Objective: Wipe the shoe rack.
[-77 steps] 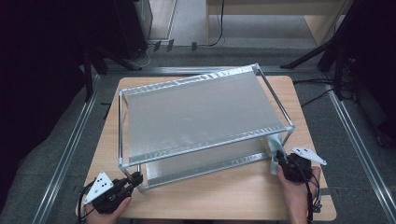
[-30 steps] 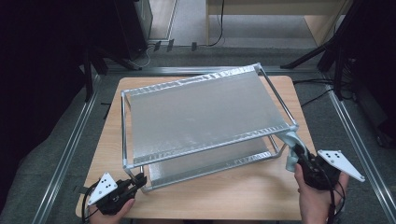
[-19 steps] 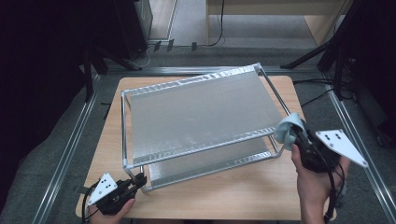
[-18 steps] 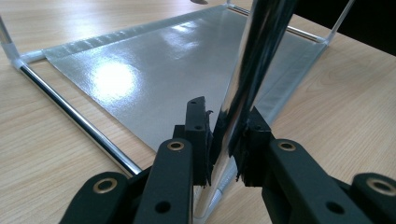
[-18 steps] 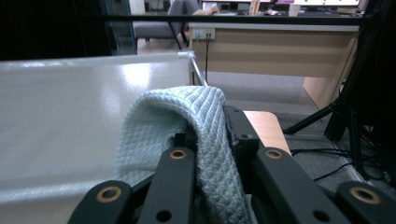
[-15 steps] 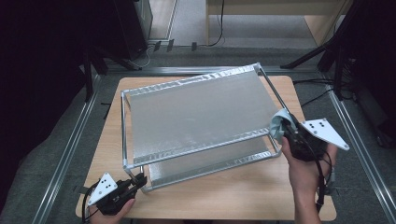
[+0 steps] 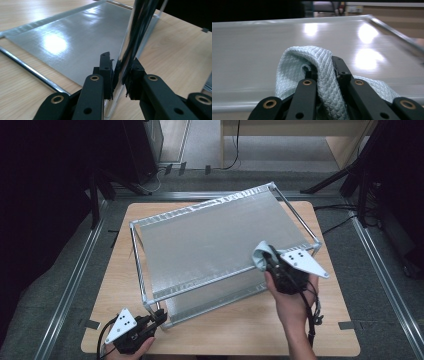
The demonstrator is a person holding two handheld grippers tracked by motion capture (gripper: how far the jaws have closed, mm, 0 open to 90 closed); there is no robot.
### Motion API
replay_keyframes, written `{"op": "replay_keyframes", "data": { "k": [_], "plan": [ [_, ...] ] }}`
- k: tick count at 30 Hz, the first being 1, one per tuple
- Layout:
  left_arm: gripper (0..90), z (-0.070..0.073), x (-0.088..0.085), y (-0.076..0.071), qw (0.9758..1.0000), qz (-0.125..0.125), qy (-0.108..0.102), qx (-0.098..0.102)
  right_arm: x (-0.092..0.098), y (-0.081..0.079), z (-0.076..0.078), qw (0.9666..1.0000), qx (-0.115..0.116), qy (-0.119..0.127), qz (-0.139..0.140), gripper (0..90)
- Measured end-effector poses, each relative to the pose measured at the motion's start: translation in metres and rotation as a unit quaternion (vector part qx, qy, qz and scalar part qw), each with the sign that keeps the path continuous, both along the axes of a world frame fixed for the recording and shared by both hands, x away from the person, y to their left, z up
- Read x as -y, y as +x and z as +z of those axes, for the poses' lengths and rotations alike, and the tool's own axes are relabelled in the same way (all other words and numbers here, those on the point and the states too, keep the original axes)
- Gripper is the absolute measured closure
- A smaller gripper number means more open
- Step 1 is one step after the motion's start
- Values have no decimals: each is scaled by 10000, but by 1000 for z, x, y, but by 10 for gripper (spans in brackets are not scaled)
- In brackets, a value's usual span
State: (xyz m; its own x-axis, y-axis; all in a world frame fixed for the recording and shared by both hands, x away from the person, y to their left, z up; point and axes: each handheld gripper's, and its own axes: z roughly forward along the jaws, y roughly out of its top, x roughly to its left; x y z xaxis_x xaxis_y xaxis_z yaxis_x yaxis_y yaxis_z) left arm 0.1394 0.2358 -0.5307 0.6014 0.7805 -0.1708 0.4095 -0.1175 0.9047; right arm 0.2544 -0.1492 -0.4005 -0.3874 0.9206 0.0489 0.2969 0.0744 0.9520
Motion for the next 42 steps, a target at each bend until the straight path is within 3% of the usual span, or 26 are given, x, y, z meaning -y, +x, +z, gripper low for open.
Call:
{"op": "replay_keyframes", "data": {
  "k": [8,13,19,20,22,25,29,36,39,42],
  "plan": [
    [780,0,13,-2,10000,-67,-31,0,-60,-25,-2,9960,-44,96,891,811],
    [783,0,19,-3,10000,-68,-16,14,-99,-40,-1,9888,-149,81,1486,811],
    [784,-1,23,-4,9999,-152,-10,29,-144,-58,0,9752,-186,-75,2204,811],
    [783,-1,23,-4,9999,-157,-30,23,-151,-62,0,9740,-130,-153,2255,812],
    [783,-1,23,-4,9999,-153,-22,31,-155,-63,0,9749,-31,-323,2203,821],
    [788,0,23,-5,9998,-150,85,86,-148,-57,0,9765,-116,-317,2130,831],
    [789,0,23,-5,9997,-186,122,96,-127,-43,0,9823,-169,-421,1816,834],
    [788,0,16,-3,9998,-111,120,62,-57,-1,1,9956,-222,-391,821,834],
    [786,0,11,-2,10000,-24,87,36,-22,18,2,9984,-252,-368,349,834],
    [785,0,6,-1,10000,81,37,-6,9,35,4,9984,-294,-451,-142,834]
  ]
}}
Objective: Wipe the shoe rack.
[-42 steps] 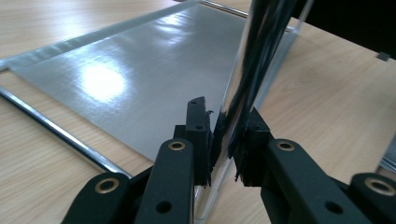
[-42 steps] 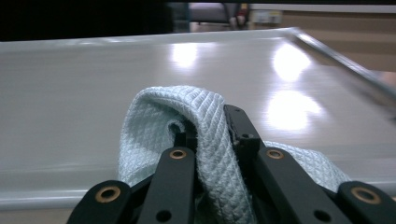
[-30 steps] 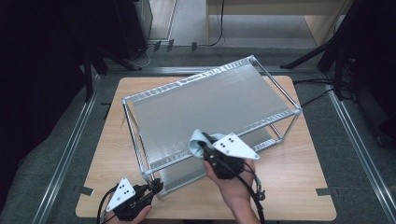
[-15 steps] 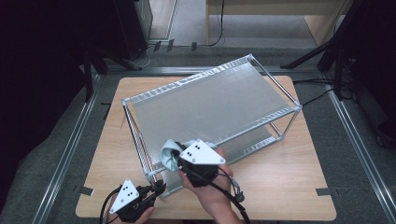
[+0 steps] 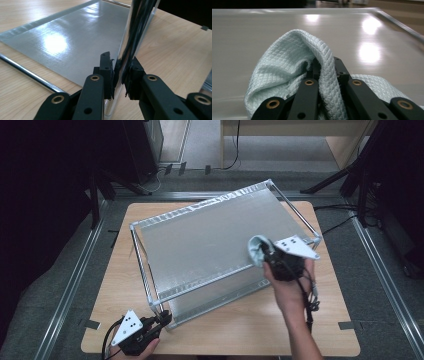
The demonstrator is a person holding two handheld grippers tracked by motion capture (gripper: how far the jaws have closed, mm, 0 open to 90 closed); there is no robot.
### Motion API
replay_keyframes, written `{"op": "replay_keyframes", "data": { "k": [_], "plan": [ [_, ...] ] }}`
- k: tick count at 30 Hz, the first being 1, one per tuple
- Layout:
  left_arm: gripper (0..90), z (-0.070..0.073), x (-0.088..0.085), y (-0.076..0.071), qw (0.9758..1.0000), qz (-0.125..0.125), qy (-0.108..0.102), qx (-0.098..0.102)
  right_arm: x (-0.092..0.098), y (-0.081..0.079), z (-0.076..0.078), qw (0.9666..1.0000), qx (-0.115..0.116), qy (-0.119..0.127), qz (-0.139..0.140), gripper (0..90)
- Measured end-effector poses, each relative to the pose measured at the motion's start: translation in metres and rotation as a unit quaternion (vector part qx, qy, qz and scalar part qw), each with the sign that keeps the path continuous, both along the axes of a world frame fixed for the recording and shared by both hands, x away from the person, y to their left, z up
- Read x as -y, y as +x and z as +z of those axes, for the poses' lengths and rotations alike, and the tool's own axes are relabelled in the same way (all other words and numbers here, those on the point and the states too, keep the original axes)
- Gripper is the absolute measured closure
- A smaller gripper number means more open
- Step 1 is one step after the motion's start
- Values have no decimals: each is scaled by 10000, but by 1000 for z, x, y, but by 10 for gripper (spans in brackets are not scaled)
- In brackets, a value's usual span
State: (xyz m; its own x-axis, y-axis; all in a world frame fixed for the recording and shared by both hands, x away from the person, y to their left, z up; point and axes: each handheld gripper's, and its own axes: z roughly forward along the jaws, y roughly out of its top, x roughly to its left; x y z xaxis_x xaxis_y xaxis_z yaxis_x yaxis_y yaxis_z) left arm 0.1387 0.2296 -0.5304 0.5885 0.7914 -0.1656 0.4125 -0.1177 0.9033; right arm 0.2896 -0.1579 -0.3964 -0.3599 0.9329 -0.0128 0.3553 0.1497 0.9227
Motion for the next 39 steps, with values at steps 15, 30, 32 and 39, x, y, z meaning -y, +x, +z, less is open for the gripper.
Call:
{"op": "replay_keyframes", "data": {
  "k": [15,30,32,39],
  "plan": [
    [780,-1,-7,2,9999,37,-101,-51,33,12,-1,9989,51,249,-393,842],
    [780,0,4,-1,9999,-70,-105,-73,-126,-59,-6,9889,93,-9,1481,847],
    [779,0,5,-2,9999,-107,-108,-71,-140,-66,-6,9866,56,47,1633,847],
    [779,-1,12,-3,9996,-237,-125,-57,-179,-92,-5,9742,35,-63,2256,847]
  ]
}}
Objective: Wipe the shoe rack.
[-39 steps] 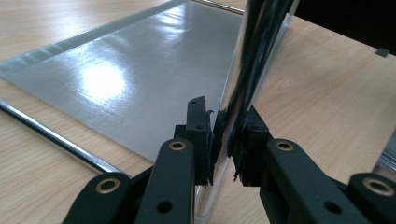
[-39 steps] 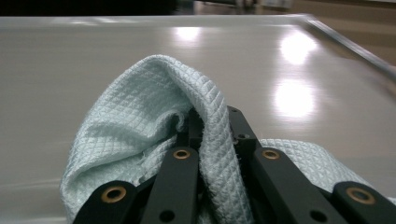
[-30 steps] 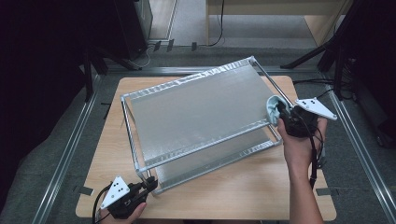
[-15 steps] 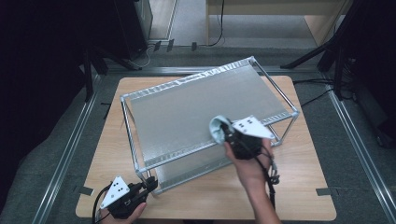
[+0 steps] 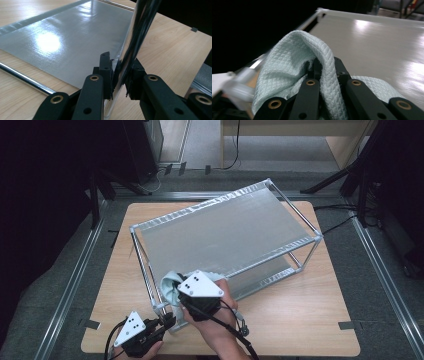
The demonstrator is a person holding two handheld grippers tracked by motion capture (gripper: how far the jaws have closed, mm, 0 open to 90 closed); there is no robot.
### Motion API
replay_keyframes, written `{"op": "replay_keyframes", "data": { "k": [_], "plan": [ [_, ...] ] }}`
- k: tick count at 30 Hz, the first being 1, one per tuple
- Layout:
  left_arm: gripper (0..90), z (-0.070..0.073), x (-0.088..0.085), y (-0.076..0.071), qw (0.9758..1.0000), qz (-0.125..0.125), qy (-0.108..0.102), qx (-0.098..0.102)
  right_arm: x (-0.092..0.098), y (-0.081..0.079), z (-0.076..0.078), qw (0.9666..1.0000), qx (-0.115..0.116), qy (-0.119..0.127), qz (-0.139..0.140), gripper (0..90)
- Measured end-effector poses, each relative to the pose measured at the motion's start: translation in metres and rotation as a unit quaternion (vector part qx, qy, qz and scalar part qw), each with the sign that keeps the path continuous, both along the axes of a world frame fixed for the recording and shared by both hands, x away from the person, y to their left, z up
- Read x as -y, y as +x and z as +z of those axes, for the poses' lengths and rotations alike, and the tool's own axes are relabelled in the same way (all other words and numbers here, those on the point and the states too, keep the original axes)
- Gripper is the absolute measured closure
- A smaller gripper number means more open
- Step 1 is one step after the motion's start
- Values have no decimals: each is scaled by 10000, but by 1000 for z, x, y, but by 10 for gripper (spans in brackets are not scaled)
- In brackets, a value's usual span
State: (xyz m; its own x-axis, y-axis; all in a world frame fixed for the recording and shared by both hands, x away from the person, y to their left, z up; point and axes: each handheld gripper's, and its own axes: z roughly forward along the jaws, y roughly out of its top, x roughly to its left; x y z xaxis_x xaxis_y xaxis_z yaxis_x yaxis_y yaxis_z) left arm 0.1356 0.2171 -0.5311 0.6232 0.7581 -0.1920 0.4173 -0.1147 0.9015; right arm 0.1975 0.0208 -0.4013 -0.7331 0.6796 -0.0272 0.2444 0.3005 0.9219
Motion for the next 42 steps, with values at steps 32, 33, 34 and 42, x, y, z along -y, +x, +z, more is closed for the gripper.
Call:
{"op": "replay_keyframes", "data": {
  "k": [32,33,34,42],
  "plan": [
    [760,-2,-40,10,9979,548,-282,-181,238,66,12,9597,-80,-50,-2810,846],
    [759,-2,-40,10,9979,548,-284,-181,244,65,11,9542,22,-126,-2988,845],
    [759,-2,-41,10,9979,551,-286,-184,248,66,10,9524,96,-159,-3041,844],
    [757,-3,-49,11,9964,769,-295,-190,280,48,2,9299,588,245,-3622,831]
  ]
}}
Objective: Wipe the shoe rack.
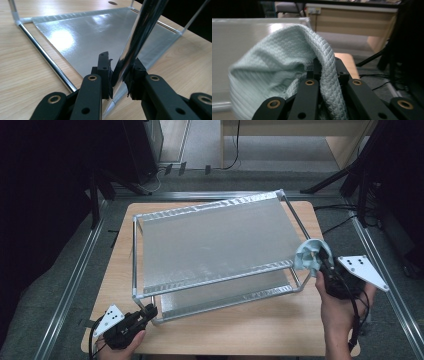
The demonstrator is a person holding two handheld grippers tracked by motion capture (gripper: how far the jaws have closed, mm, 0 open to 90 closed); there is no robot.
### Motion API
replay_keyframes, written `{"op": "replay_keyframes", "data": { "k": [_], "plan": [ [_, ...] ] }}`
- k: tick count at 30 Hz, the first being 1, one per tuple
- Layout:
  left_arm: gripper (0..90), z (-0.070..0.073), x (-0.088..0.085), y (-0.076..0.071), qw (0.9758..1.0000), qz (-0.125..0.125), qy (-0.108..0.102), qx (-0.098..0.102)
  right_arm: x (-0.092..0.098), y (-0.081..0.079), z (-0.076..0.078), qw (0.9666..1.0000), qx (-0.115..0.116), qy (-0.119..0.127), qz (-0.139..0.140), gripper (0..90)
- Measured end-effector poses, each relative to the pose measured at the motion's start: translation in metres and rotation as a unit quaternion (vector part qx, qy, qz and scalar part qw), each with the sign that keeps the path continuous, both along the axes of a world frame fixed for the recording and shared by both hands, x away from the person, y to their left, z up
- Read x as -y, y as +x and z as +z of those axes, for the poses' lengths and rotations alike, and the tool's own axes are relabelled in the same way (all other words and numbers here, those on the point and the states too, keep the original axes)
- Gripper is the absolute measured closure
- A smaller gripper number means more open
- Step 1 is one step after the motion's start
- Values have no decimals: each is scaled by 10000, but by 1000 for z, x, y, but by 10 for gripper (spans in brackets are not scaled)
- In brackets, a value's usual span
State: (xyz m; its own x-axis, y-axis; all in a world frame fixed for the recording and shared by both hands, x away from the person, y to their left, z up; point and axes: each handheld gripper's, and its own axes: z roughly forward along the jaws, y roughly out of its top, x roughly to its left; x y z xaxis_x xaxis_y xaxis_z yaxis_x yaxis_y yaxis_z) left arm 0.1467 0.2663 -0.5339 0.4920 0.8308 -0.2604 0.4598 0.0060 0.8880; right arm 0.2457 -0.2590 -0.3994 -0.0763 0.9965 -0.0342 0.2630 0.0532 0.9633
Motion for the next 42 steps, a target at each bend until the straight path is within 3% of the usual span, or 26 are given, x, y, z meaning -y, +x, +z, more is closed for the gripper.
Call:
{"op": "replay_keyframes", "data": {
  "k": [2,3,5,9,12,14,15,17,21,25,28,29,30,31,32,33,35,36,37,40,42],
  "plan": [
    [754,0,-3,1,10000,17,-44,-15,5,-3,-2,10000,24,35,-74,829],
    [754,0,-3,0,10000,21,-51,-19,18,-10,-11,9997,43,184,-174,825],
    [754,0,-3,0,10000,33,-37,-16,23,-14,-20,9997,1,218,-104,818],
    [755,0,-3,1,10000,14,-35,-4,23,-25,-54,9993,-338,121,97,812],
    [755,0,-3,1,10000,13,-22,0,18,-26,-80,9970,-737,66,220,818],
    [756,0,-3,1,10000,16,0,6,11,-23,-99,9913,-1235,153,435,817],
    [756,0,-3,1,10000,13,2,6,4,-21,-107,9861,-1548,122,595,816],
    [756,0,-3,1,10000,9,1,3,-6,-21,-114,9816,-1763,22,738,820],
    [756,0,-3,1,10000,-48,-1,-7,-39,-21,-131,9687,-2170,-171,1191,821],
    [757,0,1,0,9999,-165,48,11,-68,-19,-135,9608,-2087,-290,1804,819],
    [760,0,3,-1,9998,-211,71,23,-88,-20,-131,9517,-1788,-485,2449,808],
    [761,1,4,-1,9996,-245,108,33,-95,-21,-129,9457,-1658,-624,2727,797],
    [761,0,4,-1,9996,-254,98,34,-96,-20,-128,9441,-1632,-692,2778,788],
    [760,0,4,0,9996,-266,79,31,-96,-18,-127,9448,-1618,-766,2743,766],
    [759,0,4,0,9996,-263,63,24,-92,-14,-128,9482,-1670,-742,2598,727],
    [758,0,4,0,9996,-257,58,21,-84,-7,-131,9552,-1820,-629,2249,683],
    [758,0,5,0,9996,-264,62,16,-68,2,-137,9644,-2096,-495,1535,629],
    [757,0,5,0,9996,-264,62,16,-68,2,-137,9644,-2096,-495,1535,629],
    [756,0,5,0,9996,-279,57,12,-50,5,-139,9722,-2165,-389,799,577],
    [750,0,4,1,9995,-310,-40,2,-42,2,-134,9775,-1974,-598,445,531],
    [738,1,3,0,9994,-333,-87,41,-42,-1,-129,9801,-1798,-473,699,519]
  ]
}}
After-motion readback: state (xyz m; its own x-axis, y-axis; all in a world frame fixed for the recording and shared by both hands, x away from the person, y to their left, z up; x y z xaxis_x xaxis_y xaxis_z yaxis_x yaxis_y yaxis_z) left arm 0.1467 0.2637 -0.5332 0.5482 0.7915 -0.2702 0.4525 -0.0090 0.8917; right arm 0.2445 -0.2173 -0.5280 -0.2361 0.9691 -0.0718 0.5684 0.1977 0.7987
